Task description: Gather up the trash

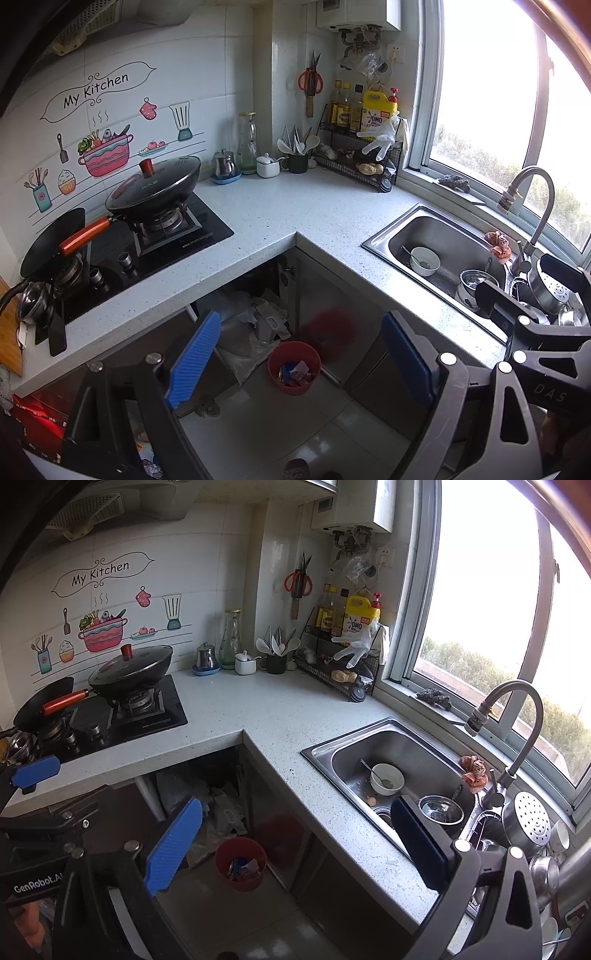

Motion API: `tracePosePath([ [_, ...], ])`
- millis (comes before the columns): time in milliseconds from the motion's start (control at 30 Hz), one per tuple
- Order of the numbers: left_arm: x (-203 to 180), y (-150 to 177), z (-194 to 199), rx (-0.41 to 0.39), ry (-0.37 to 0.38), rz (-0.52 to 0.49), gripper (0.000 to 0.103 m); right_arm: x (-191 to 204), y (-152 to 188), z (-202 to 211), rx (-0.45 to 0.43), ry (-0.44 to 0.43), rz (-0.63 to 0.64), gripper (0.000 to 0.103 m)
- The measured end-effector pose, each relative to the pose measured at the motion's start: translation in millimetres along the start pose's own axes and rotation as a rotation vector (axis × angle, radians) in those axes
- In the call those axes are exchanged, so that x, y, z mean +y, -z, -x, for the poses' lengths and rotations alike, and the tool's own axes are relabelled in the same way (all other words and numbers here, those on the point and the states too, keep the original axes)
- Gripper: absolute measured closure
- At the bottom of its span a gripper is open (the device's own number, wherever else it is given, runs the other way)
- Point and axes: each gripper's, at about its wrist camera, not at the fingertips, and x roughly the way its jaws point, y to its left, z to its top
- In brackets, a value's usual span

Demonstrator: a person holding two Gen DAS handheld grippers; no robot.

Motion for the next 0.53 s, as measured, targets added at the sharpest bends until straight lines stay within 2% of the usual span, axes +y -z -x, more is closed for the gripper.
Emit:
tracePosePath([
  [533,-7,-7,-16,0.028,0.003,-0.008,0.015,3,1,-9,0.024,0.008,-0.025,0.001],
])
